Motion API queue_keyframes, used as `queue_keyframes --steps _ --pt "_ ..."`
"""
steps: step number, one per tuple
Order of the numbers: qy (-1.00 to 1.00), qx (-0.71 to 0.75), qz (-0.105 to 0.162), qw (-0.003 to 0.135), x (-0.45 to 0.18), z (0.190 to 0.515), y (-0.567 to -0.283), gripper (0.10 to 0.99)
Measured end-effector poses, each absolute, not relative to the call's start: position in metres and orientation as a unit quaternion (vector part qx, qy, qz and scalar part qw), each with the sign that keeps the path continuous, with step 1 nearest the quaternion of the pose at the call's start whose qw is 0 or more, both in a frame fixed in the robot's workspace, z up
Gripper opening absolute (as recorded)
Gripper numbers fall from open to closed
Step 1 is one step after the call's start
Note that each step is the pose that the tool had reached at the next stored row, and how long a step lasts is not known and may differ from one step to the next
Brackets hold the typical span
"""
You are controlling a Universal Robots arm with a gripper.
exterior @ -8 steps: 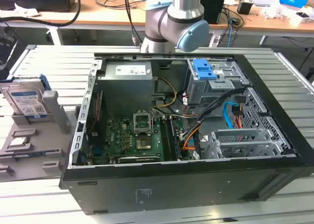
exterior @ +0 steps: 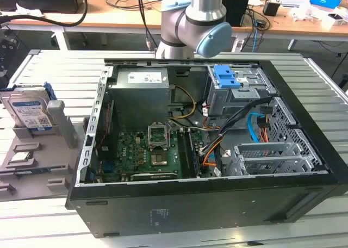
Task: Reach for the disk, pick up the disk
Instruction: 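Pick up the disk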
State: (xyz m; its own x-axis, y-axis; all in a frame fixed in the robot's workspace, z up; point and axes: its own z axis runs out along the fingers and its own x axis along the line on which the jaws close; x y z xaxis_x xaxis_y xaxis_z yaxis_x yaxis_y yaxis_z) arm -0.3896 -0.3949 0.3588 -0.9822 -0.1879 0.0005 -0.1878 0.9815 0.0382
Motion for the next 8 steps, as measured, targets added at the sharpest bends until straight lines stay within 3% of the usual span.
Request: queue_keyframes --steps 8 --pt "-0.990 0.138 -0.019 0.003 -0.3896 0.3588 -0.3949 0.106"
